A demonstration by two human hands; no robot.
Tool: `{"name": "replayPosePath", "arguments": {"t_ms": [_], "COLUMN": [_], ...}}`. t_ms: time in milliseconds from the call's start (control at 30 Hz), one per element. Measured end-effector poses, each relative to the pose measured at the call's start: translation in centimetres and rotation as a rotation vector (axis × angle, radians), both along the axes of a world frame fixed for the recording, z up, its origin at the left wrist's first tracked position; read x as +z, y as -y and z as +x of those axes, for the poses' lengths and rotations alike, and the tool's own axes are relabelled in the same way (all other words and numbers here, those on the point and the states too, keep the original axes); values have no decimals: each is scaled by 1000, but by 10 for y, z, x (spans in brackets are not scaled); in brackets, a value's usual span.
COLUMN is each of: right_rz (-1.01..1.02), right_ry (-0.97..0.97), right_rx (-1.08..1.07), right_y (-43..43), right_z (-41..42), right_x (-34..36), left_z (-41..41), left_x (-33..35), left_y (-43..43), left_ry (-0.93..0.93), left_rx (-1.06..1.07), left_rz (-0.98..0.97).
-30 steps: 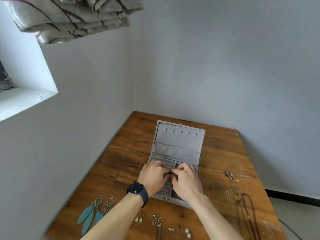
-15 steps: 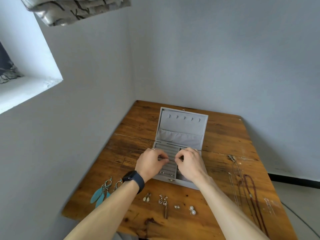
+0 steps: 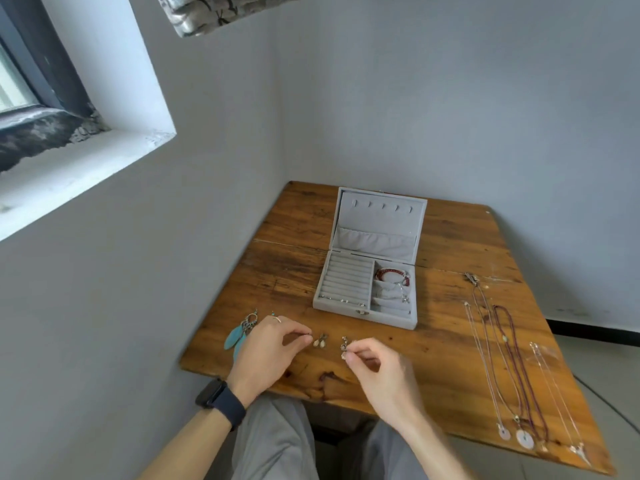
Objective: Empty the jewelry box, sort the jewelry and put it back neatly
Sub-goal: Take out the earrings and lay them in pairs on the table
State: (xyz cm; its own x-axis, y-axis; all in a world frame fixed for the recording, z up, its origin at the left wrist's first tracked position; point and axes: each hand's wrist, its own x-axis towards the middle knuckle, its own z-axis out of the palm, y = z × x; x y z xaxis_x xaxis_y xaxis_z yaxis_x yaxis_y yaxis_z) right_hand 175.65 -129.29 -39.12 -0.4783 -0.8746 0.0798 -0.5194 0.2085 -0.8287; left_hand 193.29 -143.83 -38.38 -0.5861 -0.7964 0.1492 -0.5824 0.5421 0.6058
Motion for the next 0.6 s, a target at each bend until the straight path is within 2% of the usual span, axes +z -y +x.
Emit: {"name": "replayPosePath", "arguments": {"t_ms": [200,400,600], "right_rz": [20,47,27], "right_ry": [-130,-227,-229], "right_rx": [40,30,9], "right_y": [2,7,6], "right_z": [31,38,40], "right_x": [-24,-32,-34], "left_z": [16,15,16], "left_x": [-18,-30,-35], "left_y": [-29,-37,-39], "left_ry": [114,73,24], "left_rx": [-91,-35,-20], "left_rz": [-98,-167,-185]}}
